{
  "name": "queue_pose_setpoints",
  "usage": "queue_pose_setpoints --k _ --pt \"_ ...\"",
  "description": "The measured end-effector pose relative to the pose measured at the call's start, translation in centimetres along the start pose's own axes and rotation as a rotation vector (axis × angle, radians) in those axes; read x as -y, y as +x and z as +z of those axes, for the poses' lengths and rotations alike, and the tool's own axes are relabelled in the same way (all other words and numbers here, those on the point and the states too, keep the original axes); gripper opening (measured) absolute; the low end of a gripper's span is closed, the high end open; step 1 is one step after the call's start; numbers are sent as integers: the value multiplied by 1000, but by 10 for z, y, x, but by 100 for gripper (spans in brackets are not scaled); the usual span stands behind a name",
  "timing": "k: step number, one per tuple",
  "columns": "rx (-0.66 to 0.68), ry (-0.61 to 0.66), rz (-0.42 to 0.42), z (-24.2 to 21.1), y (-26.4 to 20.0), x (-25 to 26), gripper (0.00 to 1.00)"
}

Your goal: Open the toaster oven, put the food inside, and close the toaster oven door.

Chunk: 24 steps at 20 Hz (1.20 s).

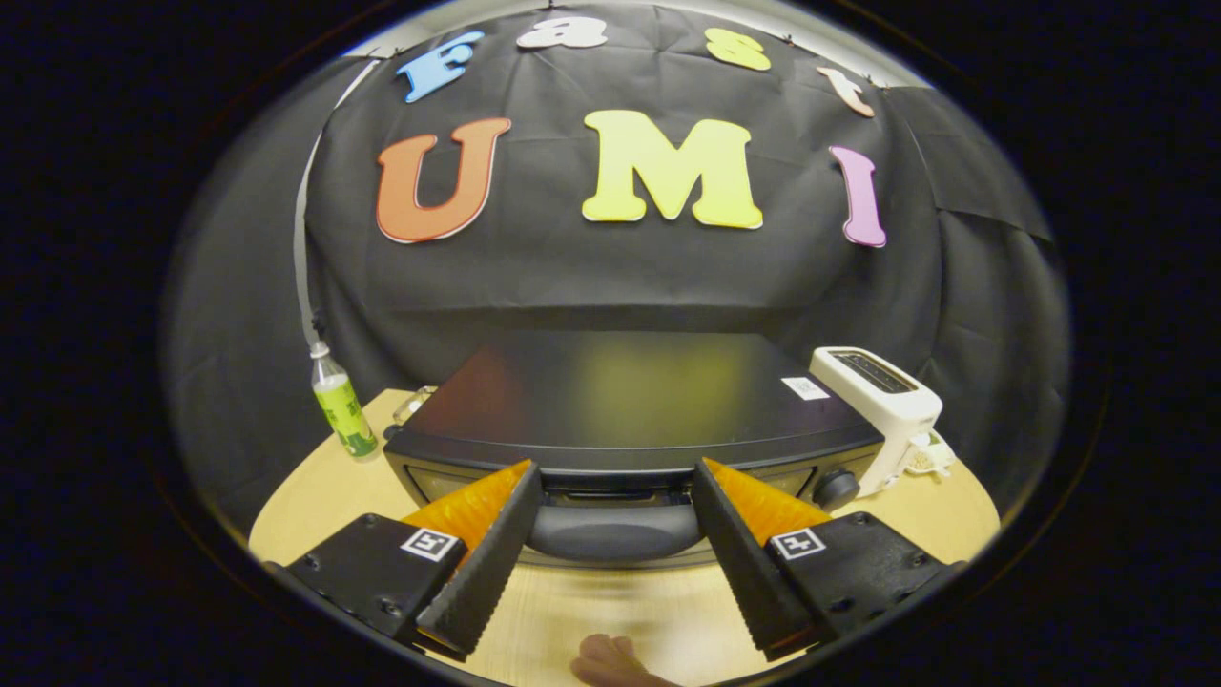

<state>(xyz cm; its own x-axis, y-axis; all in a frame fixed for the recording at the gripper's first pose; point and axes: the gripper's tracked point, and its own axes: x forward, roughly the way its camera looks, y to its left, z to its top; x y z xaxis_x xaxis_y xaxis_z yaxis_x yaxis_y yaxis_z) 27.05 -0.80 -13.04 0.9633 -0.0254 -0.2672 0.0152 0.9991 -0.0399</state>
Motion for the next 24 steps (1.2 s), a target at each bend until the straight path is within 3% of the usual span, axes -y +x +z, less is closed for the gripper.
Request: queue_pose_setpoints --k 10,24 --pt "-120 58 14 -49 -46 1 100" --pt "-220 30 -10 -130 -76 -1 100"
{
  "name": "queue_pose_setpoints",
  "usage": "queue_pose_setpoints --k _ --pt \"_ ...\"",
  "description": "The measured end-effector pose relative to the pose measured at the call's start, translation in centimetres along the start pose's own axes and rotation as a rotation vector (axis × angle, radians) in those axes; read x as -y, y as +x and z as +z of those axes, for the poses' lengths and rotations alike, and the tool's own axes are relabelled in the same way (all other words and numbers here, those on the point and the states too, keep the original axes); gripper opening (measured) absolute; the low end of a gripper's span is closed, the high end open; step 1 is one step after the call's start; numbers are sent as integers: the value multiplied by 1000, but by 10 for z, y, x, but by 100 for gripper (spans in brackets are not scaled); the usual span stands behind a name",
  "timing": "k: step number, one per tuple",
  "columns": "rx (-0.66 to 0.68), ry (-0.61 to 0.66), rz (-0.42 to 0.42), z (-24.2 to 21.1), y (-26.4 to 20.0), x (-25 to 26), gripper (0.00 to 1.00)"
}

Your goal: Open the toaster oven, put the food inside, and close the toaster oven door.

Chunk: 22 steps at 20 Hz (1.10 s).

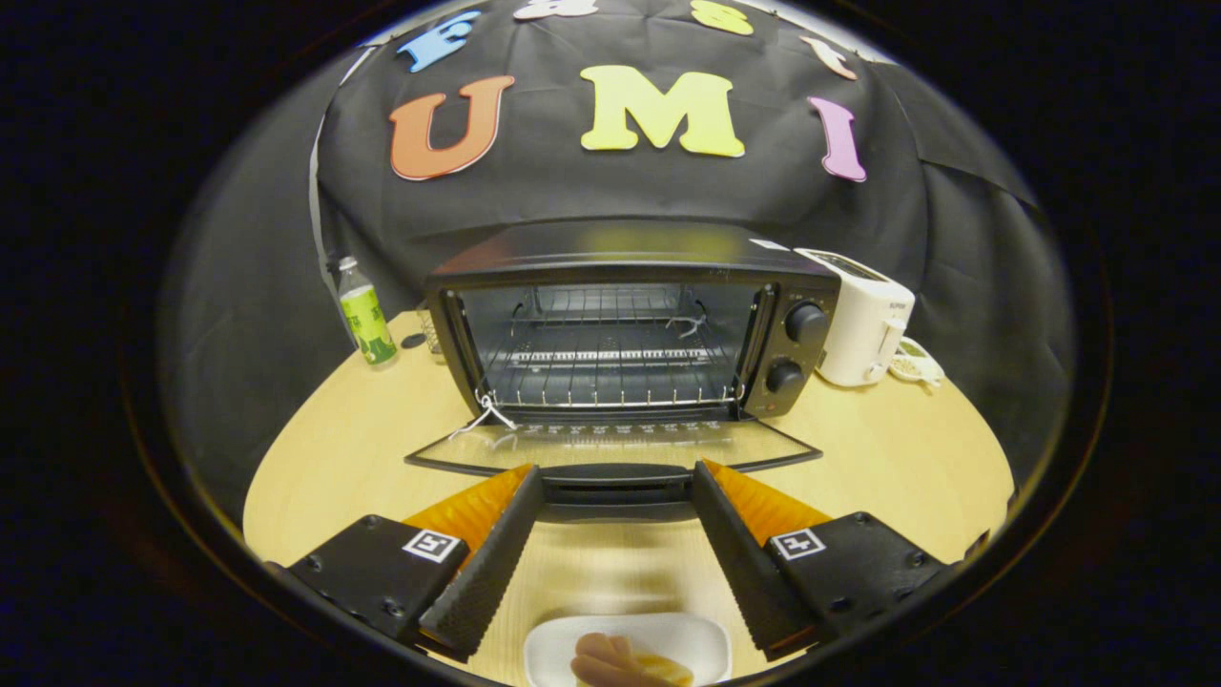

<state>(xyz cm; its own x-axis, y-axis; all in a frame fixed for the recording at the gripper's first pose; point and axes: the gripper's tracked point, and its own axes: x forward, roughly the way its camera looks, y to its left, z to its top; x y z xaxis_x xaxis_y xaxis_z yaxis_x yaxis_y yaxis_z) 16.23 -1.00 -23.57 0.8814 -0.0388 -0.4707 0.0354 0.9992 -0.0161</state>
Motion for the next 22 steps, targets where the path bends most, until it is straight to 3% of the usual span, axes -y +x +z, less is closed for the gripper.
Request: queue_pose_setpoints --k 5,6,14,22 --pt "-150 47 -4 -54 20 -2 100" --pt "-91 56 -4 -45 32 -4 100" --pt "-138 97 19 -57 1 0 100" --pt "-90 83 51 -73 -63 6 100"
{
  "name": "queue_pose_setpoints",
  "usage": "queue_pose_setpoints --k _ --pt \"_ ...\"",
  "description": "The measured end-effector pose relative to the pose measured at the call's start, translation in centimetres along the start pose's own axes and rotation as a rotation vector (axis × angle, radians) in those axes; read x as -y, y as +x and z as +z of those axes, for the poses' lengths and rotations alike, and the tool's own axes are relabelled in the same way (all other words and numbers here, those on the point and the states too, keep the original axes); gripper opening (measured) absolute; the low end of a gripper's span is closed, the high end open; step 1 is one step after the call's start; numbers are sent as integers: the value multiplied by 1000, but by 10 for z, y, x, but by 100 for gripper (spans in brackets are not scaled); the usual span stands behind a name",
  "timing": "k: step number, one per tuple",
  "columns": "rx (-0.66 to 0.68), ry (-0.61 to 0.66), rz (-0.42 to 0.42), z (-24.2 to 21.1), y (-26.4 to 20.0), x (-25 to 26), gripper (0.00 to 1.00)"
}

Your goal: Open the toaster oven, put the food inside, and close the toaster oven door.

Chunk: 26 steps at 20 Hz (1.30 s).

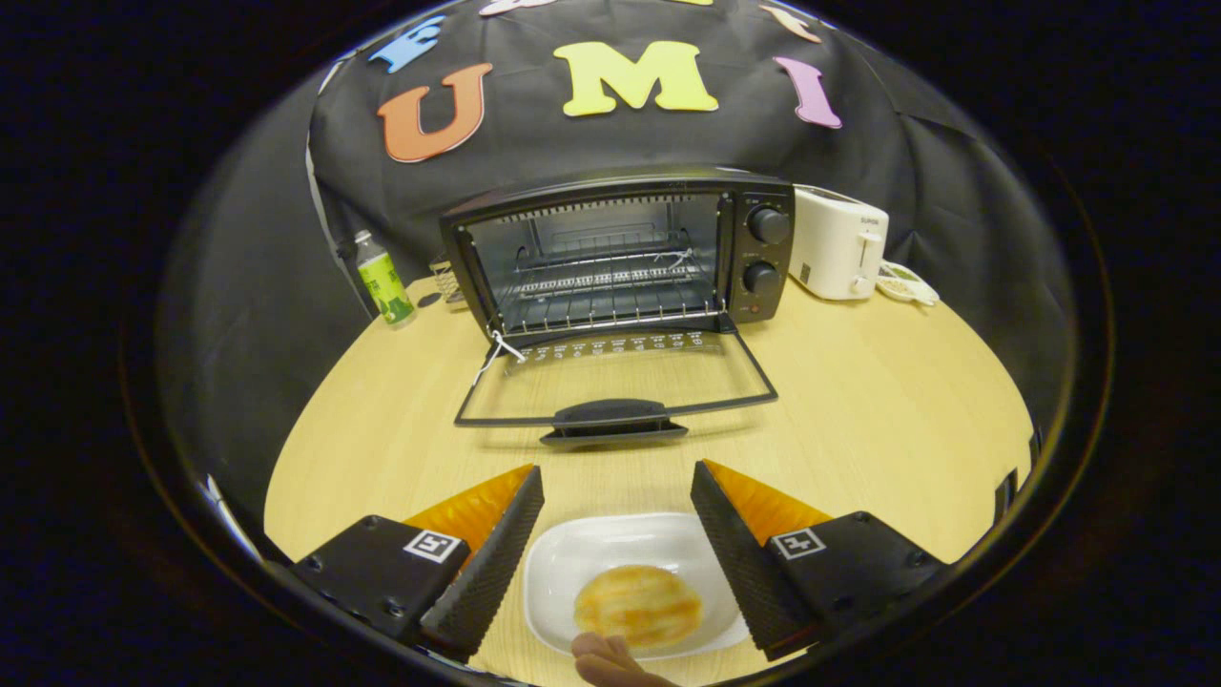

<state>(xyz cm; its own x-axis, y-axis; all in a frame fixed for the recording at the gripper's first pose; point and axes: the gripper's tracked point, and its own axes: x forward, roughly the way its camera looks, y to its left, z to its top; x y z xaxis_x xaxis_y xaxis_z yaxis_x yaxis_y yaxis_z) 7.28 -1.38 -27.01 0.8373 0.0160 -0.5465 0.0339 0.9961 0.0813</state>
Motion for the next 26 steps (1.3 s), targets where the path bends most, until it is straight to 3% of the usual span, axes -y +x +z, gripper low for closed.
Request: queue_pose_setpoints --k 4,8,11,26 --pt "16 35 35 -20 -33 -1 100" --pt "58 -25 68 -35 -60 -5 100" --pt "75 1 46 -50 -68 4 100" --pt "79 -50 -10 -105 -33 16 100"
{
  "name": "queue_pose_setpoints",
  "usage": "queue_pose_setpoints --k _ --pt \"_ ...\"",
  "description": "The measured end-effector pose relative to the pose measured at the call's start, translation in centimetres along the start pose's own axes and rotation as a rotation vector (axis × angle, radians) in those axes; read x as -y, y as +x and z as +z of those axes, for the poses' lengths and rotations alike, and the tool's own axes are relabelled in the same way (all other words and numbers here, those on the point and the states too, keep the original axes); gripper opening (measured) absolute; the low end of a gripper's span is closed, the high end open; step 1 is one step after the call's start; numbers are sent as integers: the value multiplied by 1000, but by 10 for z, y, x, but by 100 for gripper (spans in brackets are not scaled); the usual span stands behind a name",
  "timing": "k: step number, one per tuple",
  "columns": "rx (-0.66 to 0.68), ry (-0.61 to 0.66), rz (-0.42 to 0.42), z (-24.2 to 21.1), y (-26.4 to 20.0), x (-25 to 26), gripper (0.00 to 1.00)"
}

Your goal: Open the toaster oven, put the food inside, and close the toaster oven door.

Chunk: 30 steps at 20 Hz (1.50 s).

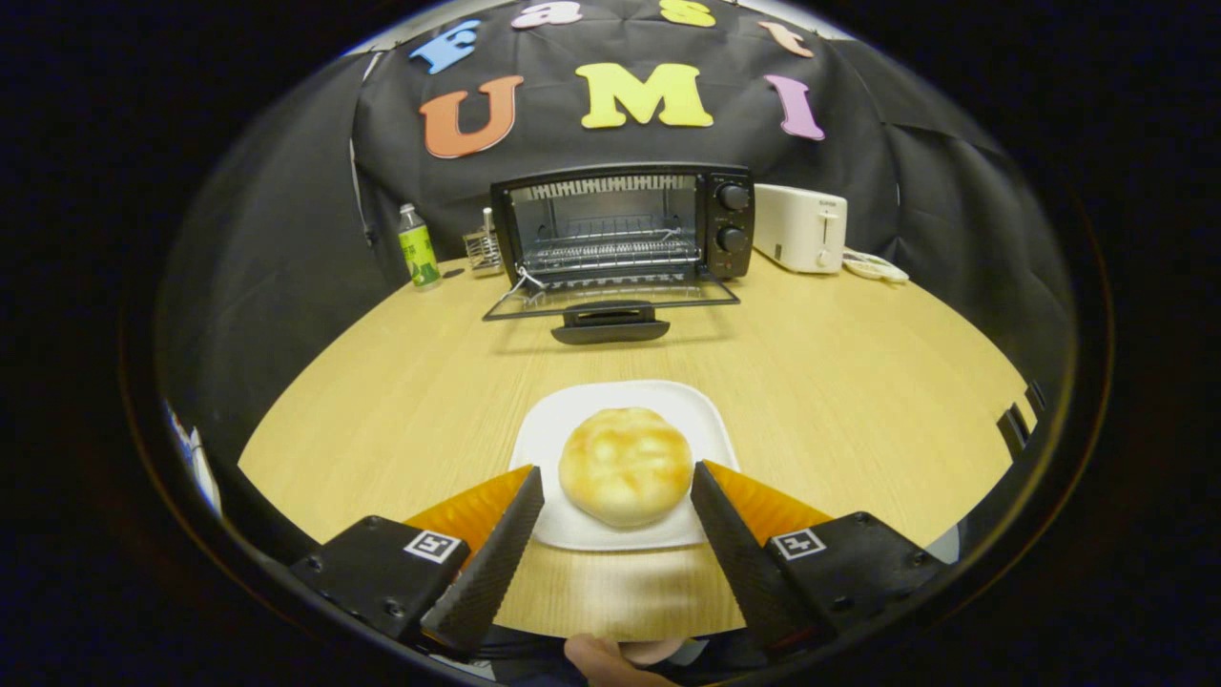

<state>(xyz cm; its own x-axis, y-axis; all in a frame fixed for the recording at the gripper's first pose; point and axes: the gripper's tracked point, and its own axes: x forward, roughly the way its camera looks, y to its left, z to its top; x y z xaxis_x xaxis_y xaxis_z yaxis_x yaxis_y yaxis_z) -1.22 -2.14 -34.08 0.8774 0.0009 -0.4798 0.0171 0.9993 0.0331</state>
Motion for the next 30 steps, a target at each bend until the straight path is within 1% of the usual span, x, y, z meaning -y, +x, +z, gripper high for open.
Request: queue_pose_setpoints --k 1,3,7,9,11,13,18,20,23,24,26,28,29,30 --pt "-8 6 2 -4 2 0 100" --pt "26 26 3 2 6 3 100" --pt "34 22 15 1 6 3 100" --pt "40 37 10 2 4 8 94" --pt "59 48 21 12 -2 9 92" --pt "93 51 55 25 -9 4 90" --pt "208 46 129 63 -27 -6 90" --pt "253 33 182 78 -31 -17 90" --pt "267 83 187 89 -26 -15 90" --pt "286 106 203 96 -24 -17 90" --pt "365 145 223 124 -16 -18 90" --pt "480 197 222 157 -10 -12 90" --pt "508 206 208 167 -2 -8 89" --pt "508 218 193 175 7 -5 89"
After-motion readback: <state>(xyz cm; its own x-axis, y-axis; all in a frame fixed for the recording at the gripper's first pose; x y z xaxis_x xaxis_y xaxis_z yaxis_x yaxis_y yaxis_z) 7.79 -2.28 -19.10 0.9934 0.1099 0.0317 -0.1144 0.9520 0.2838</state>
